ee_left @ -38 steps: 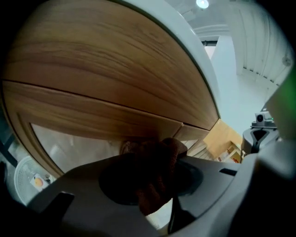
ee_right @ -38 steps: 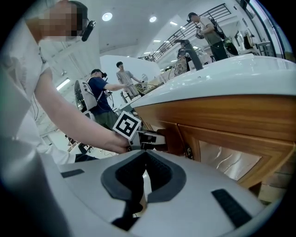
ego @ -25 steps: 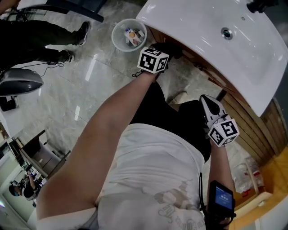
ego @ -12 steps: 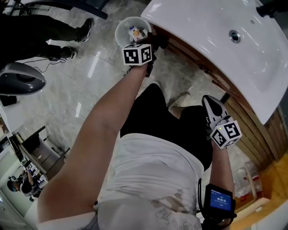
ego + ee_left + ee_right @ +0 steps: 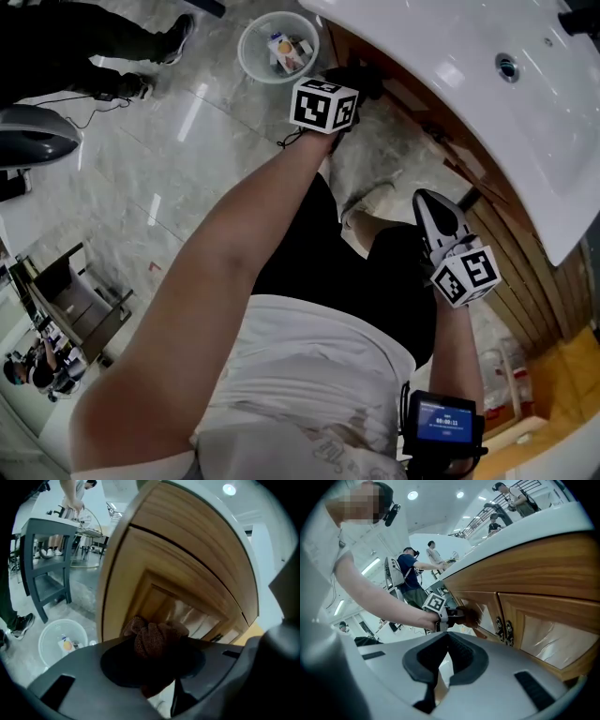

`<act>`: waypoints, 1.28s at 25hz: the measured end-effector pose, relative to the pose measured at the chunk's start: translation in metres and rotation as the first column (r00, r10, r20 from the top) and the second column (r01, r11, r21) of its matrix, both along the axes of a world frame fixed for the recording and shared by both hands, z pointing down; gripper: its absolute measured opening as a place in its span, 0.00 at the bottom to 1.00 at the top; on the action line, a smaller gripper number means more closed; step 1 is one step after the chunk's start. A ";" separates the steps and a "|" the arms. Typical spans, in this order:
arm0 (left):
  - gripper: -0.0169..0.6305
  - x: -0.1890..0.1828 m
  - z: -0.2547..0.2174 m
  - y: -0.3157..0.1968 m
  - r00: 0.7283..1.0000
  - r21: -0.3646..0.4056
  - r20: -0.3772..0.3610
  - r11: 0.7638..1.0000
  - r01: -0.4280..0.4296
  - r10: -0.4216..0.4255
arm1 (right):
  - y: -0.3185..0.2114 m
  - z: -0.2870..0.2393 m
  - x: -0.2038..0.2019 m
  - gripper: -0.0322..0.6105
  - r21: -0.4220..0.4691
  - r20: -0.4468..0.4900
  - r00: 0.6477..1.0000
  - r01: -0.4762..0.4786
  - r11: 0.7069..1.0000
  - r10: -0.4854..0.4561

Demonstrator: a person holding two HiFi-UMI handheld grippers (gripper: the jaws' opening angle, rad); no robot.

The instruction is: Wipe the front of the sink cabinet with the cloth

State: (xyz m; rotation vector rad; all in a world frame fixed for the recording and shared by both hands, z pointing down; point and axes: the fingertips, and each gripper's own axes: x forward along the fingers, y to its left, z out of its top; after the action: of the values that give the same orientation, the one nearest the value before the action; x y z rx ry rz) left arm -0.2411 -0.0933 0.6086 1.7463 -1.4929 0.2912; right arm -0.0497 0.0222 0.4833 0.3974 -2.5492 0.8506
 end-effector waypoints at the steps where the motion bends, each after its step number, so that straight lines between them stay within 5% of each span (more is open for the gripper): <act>1: 0.24 0.011 -0.001 -0.002 1.000 0.006 -0.005 1.000 -0.021 0.021 | 0.001 0.001 0.000 0.07 -0.002 0.002 1.000 -0.003 1.000 0.003; 7: 0.24 0.058 -0.005 -0.006 0.996 0.021 -0.085 1.000 -0.013 0.014 | -0.002 0.004 0.010 0.07 -0.004 0.005 1.000 -0.008 1.000 0.008; 11: 0.24 0.090 -0.004 0.001 0.989 0.043 -0.095 0.993 -0.106 0.109 | -0.001 0.012 0.012 0.07 -0.017 0.009 1.000 0.002 1.000 -0.002; 16: 0.24 0.139 -0.004 0.012 0.946 0.093 -0.019 0.943 -0.321 0.324 | 0.007 0.023 0.010 0.07 -0.036 -0.002 0.999 0.037 0.999 -0.037; 24: 0.24 0.182 0.023 0.034 0.885 0.050 0.005 0.884 -0.465 0.465 | 0.014 0.030 0.007 0.07 -0.062 -0.023 0.994 0.102 0.993 -0.104; 32: 0.24 0.147 0.031 0.020 0.960 0.061 -0.121 0.967 -0.246 0.252 | 0.006 0.038 -0.001 0.07 -0.076 -0.038 0.987 0.152 0.985 -0.155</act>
State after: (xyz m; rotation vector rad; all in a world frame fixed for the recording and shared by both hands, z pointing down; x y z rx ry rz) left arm -0.0942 -0.0734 0.6398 1.9545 -1.1972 0.2694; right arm -0.0512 0.0285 0.5209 0.1918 -2.4633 0.8637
